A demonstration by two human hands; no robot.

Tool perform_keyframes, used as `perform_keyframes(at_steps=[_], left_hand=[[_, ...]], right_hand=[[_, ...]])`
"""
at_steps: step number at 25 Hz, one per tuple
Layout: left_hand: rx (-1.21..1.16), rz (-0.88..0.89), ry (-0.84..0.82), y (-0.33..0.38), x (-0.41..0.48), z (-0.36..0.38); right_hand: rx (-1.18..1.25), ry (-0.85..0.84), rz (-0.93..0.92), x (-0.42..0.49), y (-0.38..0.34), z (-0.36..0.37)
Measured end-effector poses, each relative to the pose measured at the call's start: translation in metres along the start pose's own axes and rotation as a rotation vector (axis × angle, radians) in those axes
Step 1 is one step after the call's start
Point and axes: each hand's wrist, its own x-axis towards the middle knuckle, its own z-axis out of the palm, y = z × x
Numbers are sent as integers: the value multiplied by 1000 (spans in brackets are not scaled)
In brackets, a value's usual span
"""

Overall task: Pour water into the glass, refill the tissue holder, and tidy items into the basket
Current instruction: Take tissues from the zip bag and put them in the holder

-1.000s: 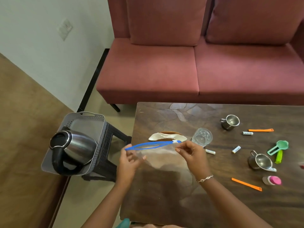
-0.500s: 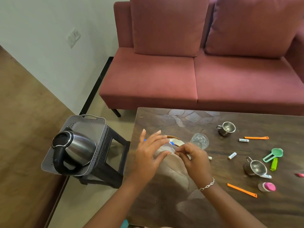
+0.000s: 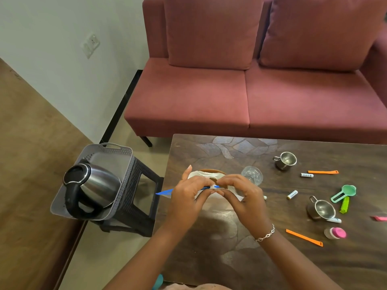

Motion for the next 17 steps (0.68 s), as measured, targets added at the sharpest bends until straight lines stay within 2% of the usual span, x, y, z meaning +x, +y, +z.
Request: perform_keyframes(at_steps=[6,17], left_hand=[[37,-16,-41,2,-1,2],[-73,-76,-106,4,-2,-1]], right_hand=[[43,20,-23,2,-3,5],[173,10,20,-1,-4,8]])
